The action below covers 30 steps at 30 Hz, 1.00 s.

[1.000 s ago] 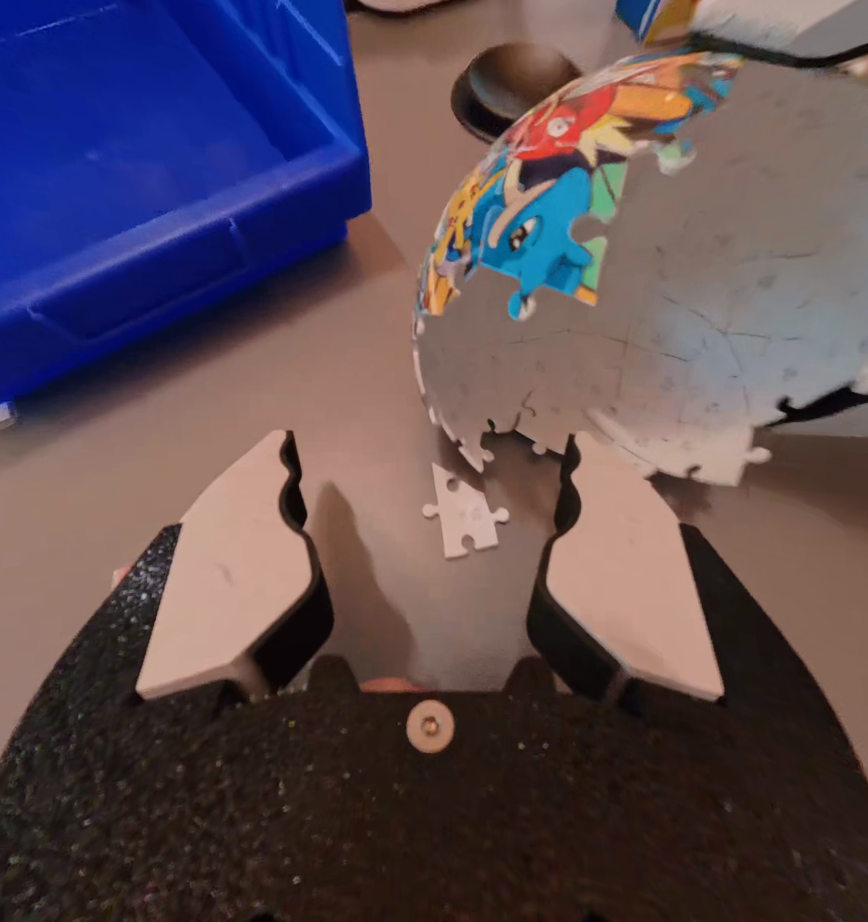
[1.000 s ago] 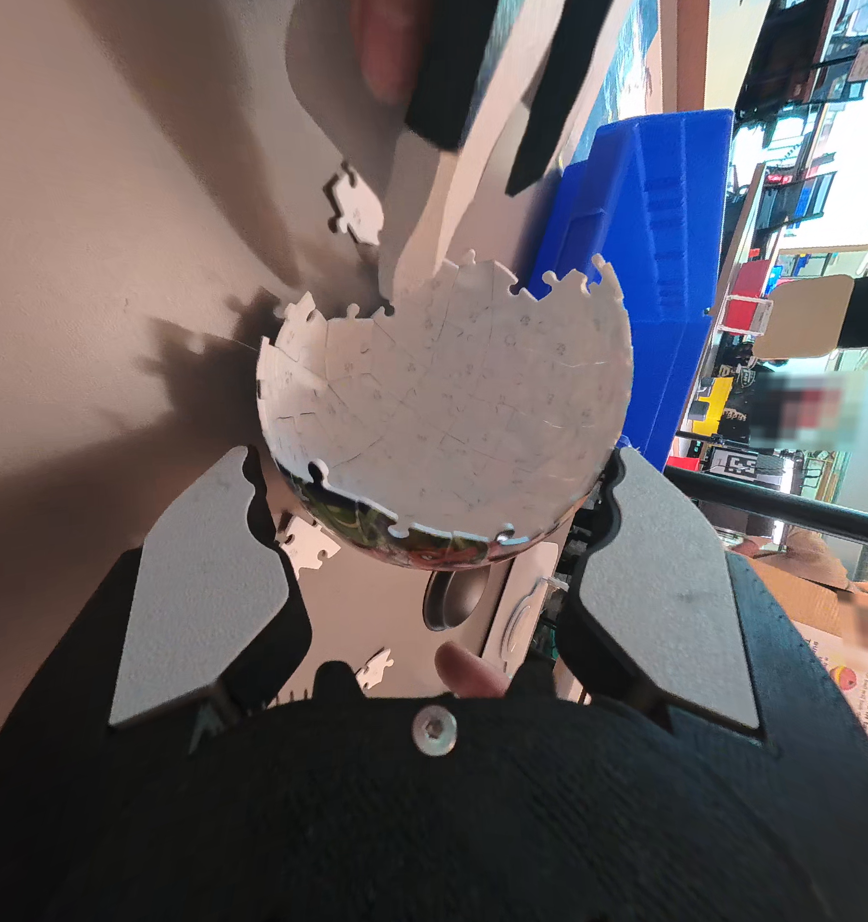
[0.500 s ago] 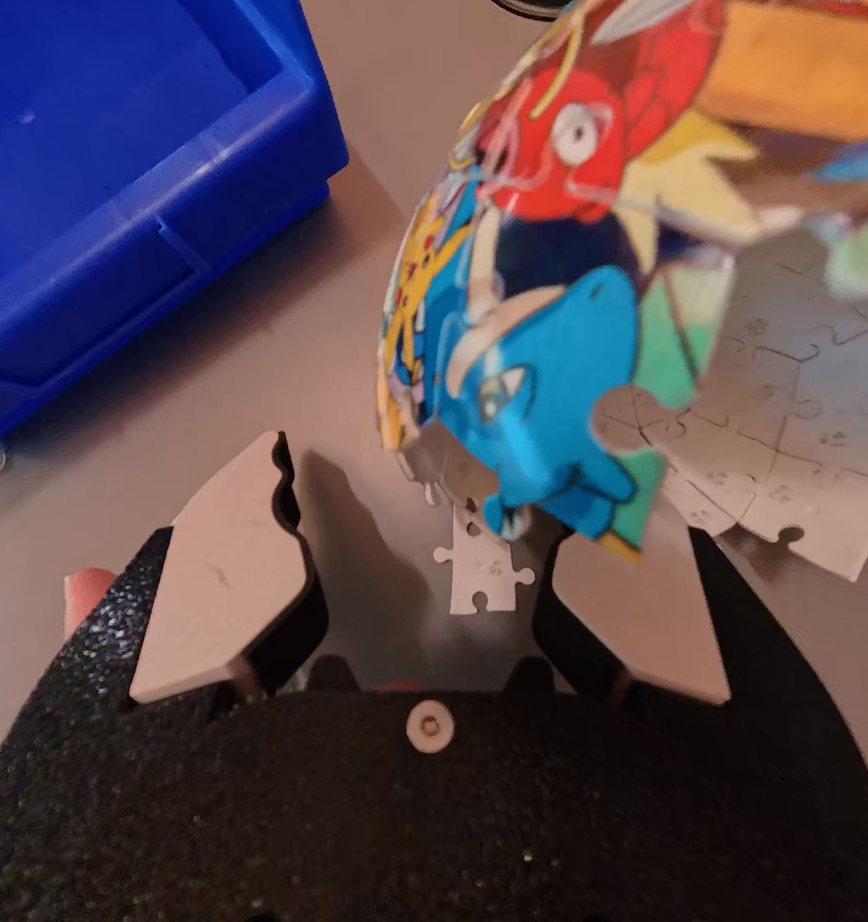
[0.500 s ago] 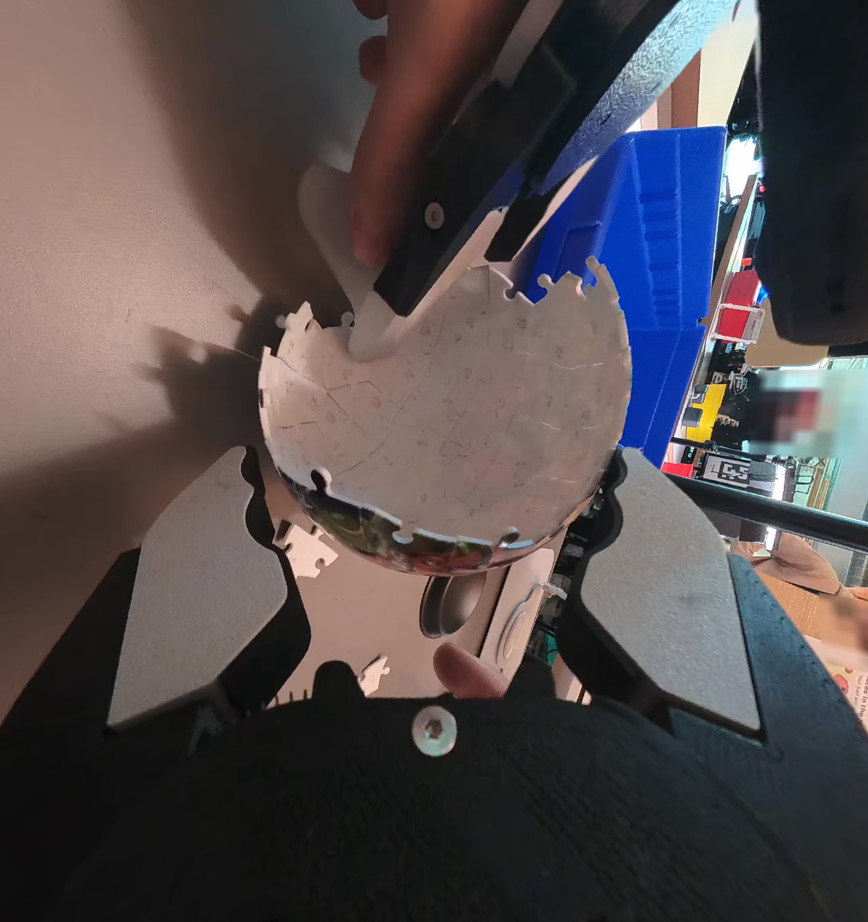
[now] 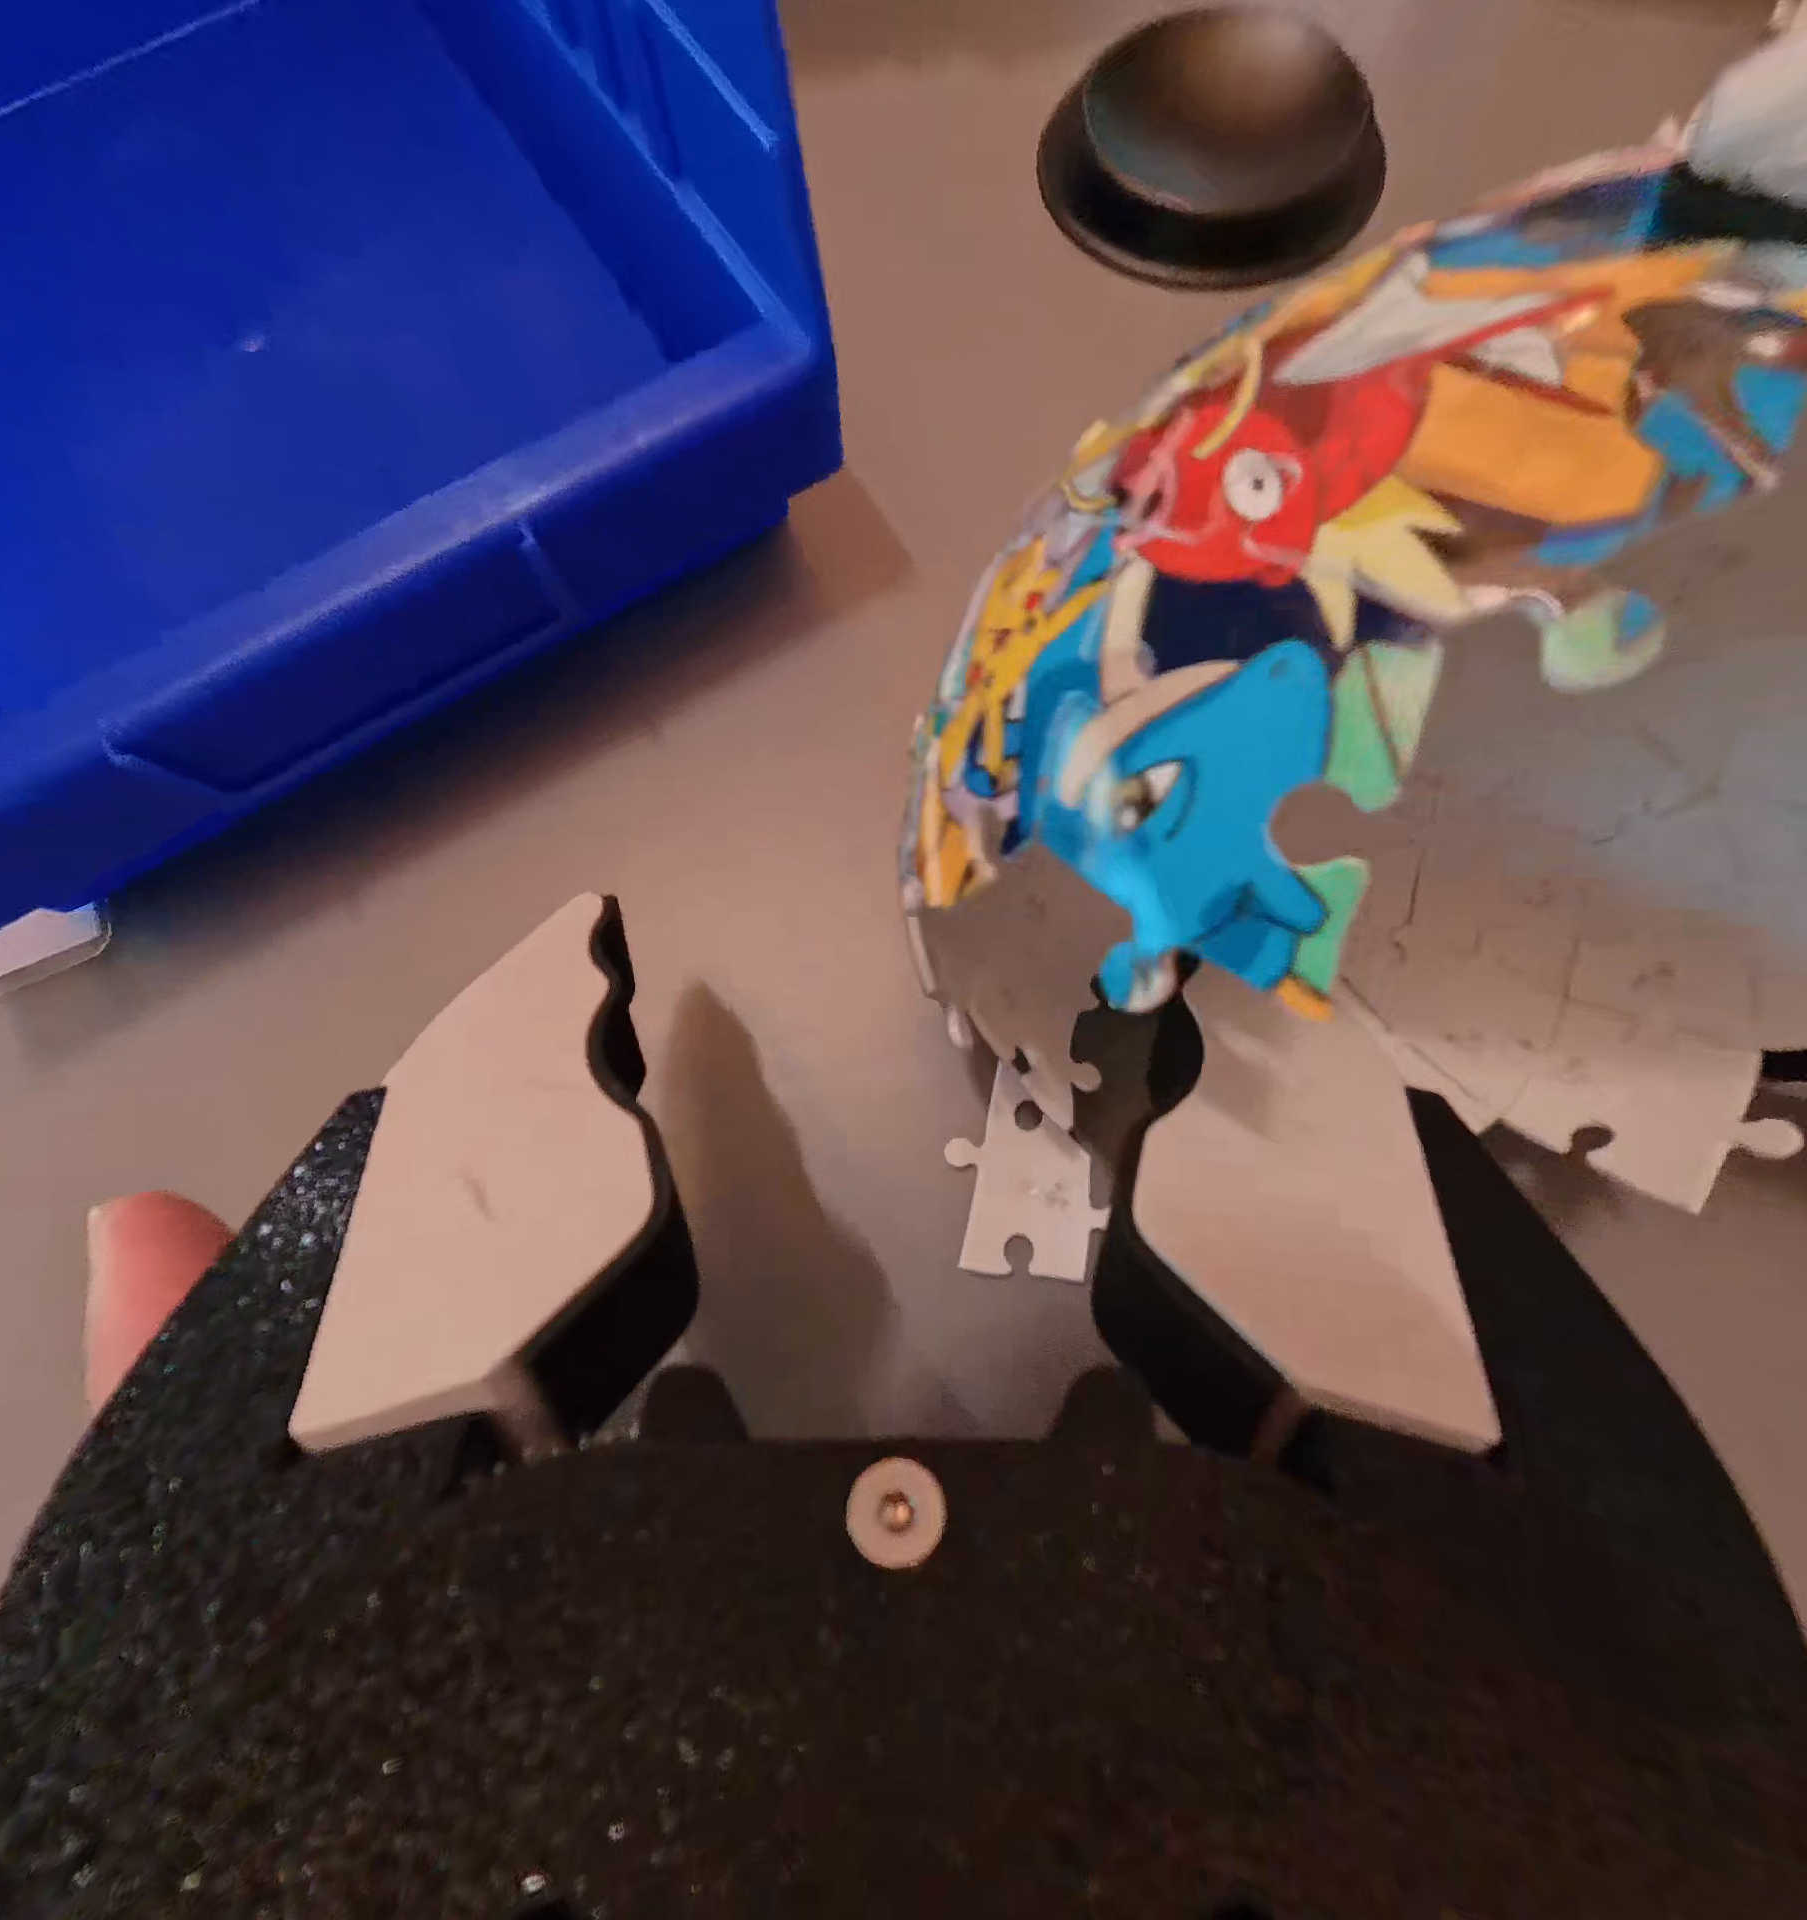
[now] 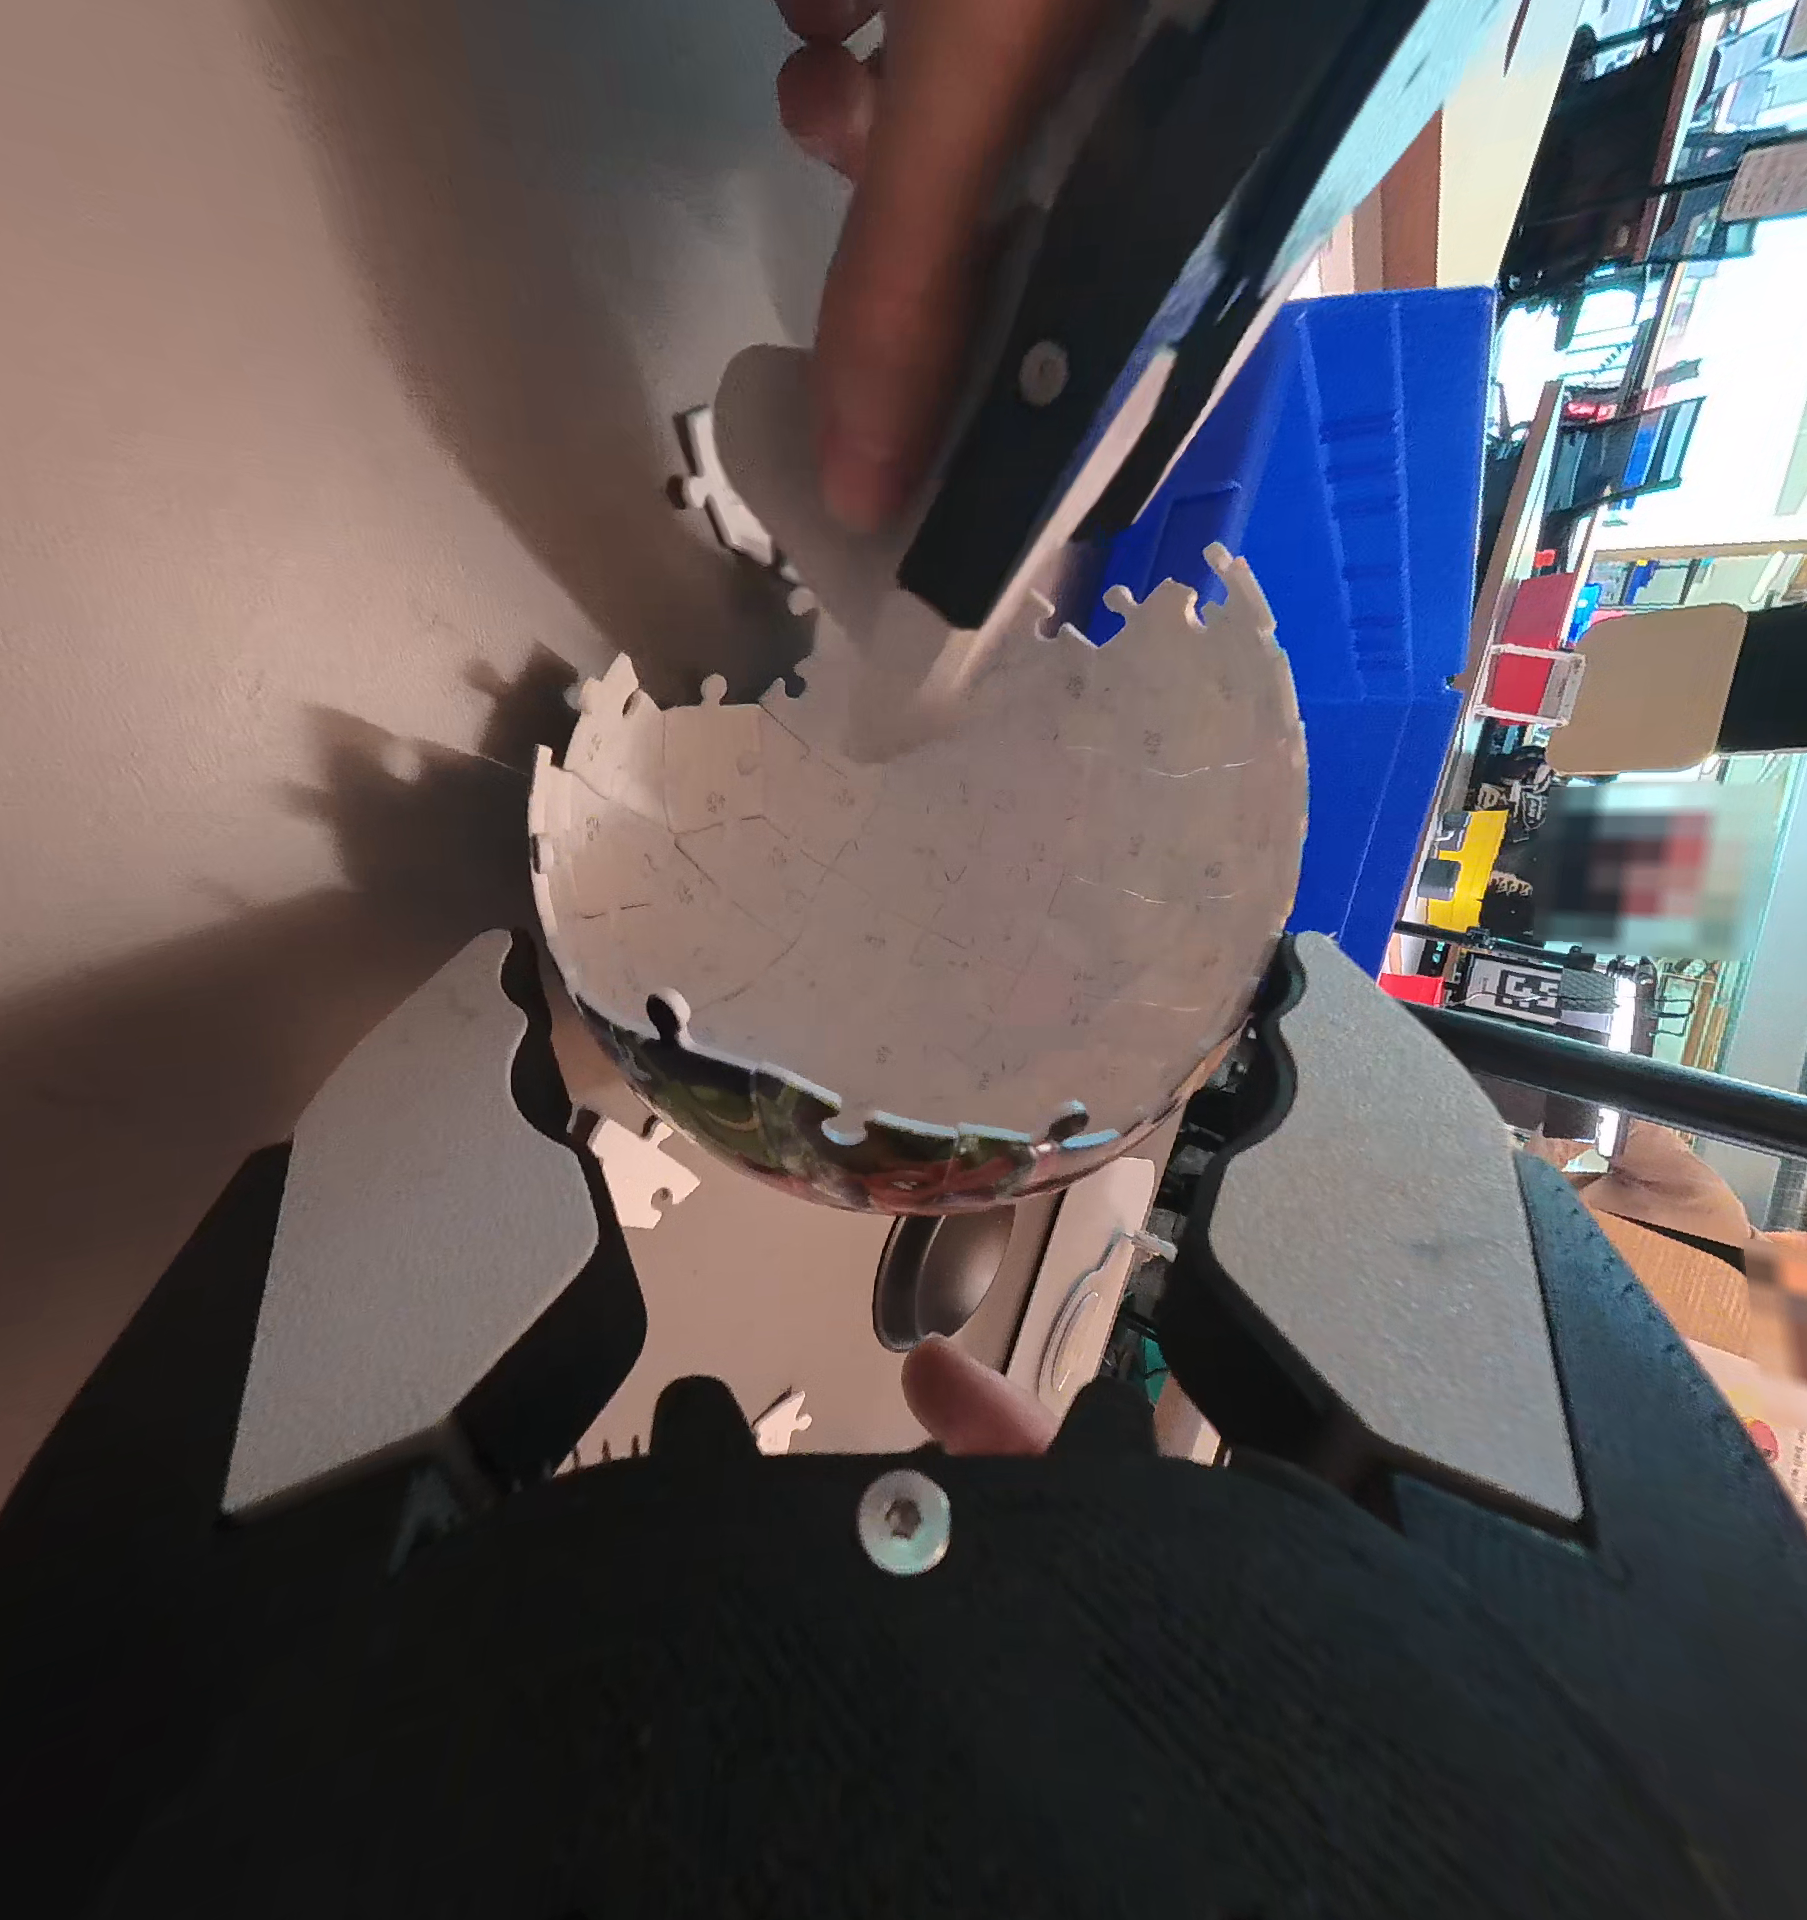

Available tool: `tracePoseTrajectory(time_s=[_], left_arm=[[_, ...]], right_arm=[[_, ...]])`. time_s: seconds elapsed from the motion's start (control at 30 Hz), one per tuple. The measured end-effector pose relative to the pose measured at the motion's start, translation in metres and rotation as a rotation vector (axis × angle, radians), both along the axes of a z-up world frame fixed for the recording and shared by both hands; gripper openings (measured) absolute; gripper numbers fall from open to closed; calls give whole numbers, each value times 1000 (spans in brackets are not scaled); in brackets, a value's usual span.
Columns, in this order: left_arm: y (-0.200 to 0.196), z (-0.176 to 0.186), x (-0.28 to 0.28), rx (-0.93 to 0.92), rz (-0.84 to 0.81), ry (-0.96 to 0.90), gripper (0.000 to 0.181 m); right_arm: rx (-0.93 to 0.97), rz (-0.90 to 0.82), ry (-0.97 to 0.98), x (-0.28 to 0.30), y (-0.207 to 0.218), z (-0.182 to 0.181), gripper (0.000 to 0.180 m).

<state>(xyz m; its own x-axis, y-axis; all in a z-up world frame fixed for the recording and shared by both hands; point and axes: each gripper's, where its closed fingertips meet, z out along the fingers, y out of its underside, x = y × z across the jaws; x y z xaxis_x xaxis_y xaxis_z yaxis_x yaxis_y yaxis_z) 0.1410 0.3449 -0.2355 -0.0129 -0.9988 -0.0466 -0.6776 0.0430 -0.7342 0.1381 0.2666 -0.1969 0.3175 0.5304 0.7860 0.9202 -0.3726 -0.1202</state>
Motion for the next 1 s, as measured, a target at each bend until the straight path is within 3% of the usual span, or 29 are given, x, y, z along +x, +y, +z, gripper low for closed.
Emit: tracePoseTrajectory(time_s=[0.17, 0.4, 0.63, 0.77, 1.0], left_arm=[[-5, -18, -1, 90, -33, 101, 98], [0, -13, 0, 173, -28, 89, 106], [-2, -16, -3, 113, -30, 80, 93], [-9, -11, -1, 19, -42, 27, 95], [-5, -19, -2, 67, -39, 70, 97]], right_arm=[[4, 2, 1, -1, 1, 0, 127], [5, -1, 2, 1, 1, 0, 128], [2, -2, 0, 1, 1, -1, 128], [2, 0, 3, 0, 1, -1, 128], [4, 1, 2, -1, 2, -2, 129]])
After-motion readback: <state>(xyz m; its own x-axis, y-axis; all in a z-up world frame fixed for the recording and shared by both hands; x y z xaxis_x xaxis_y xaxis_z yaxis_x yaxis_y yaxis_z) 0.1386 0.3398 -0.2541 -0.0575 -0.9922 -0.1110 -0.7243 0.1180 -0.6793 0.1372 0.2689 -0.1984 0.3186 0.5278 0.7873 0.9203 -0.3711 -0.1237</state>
